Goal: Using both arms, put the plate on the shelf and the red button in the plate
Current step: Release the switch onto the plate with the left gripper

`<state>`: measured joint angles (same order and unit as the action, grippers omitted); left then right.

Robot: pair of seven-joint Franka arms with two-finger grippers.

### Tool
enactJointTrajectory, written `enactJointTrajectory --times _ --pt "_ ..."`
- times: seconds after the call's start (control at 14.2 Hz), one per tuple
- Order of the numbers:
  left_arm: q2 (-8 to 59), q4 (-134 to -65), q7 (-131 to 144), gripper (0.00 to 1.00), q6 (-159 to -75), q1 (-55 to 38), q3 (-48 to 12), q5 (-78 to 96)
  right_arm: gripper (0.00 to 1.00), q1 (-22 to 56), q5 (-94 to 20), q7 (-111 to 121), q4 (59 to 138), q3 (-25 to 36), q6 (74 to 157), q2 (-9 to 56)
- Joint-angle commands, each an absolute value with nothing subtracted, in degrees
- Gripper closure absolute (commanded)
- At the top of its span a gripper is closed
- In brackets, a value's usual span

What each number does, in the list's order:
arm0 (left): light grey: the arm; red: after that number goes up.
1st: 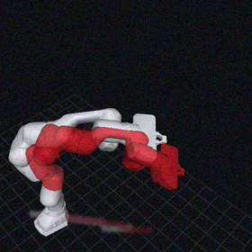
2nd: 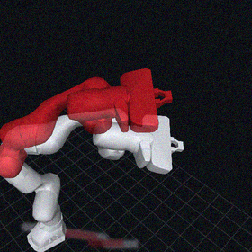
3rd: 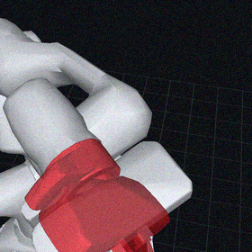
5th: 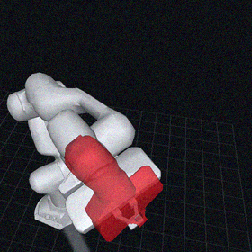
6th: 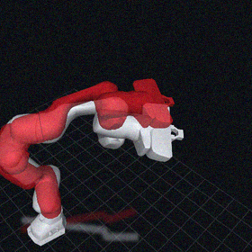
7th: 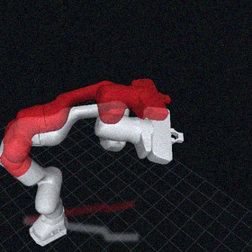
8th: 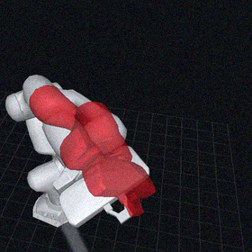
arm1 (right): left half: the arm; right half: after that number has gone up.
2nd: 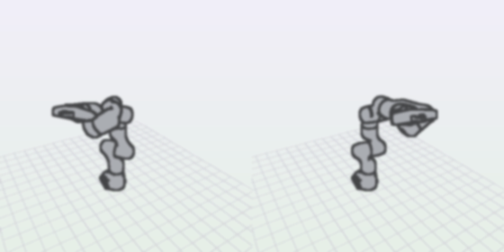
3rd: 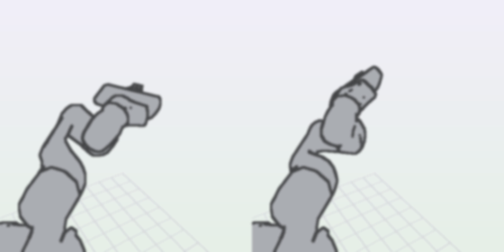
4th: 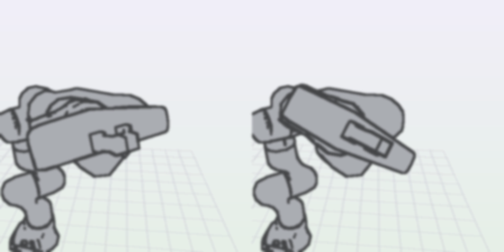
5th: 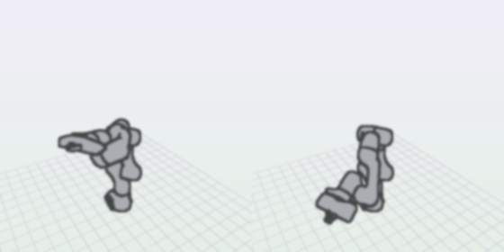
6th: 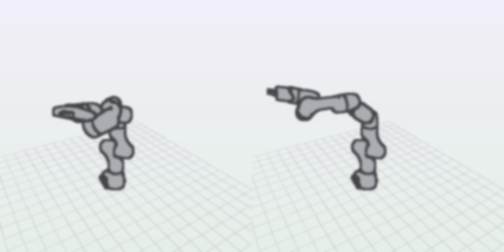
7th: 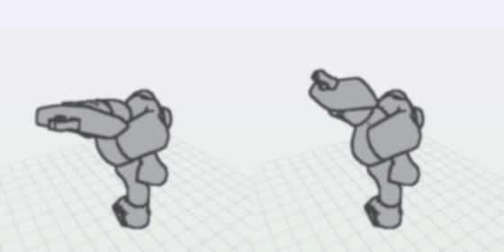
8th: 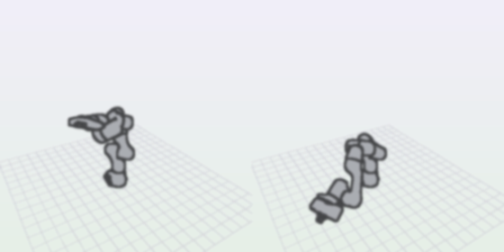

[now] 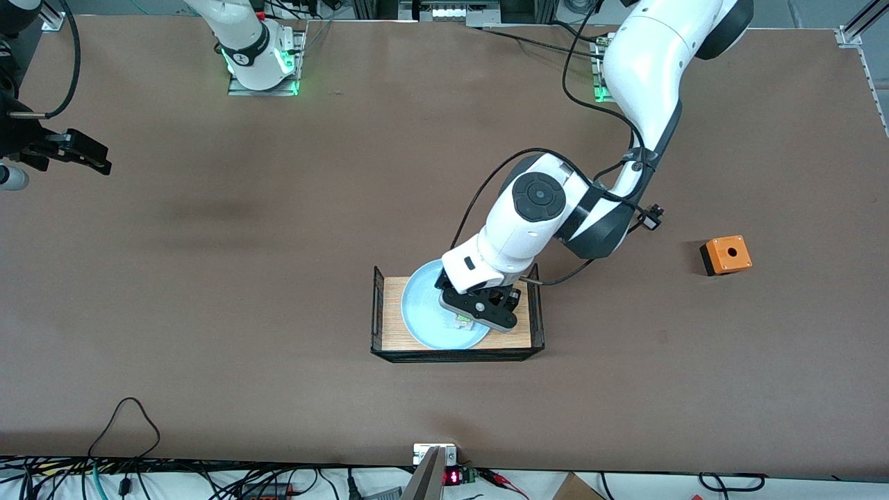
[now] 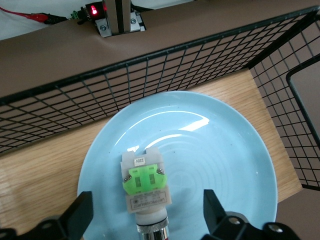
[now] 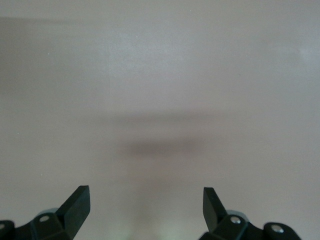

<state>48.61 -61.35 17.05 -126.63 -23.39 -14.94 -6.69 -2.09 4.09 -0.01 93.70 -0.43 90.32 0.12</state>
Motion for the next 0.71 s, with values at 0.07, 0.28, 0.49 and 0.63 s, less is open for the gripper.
enactJointTrajectory --times 0.07,0.28,0.49,0.63 --pt "45.5 -60.0 18.0 0.0 -116.1 -23.5 -15.5 -7.2 0.0 -2.1 3.1 -0.4 93.2 -0.4 89.3 -0.4" --pt "39.7 -60.0 18.0 0.0 -101.2 -22.6 -15.4 -7.3 0.0 -2.1 3.1 -0.4 93.2 -0.4 89.3 -0.4" --pt "35.3 -60.0 17.7 0.0 -88.9 -21.2 -15.2 -7.9 0.0 -2.1 3.1 -0.4 93.2 -0.4 89.3 -0.4" --pt "32.5 -60.1 17.5 0.0 -82.8 -19.2 -14.9 -8.2 0.0 -2.1 3.1 -0.6 93.2 -0.4 89.4 -0.4"
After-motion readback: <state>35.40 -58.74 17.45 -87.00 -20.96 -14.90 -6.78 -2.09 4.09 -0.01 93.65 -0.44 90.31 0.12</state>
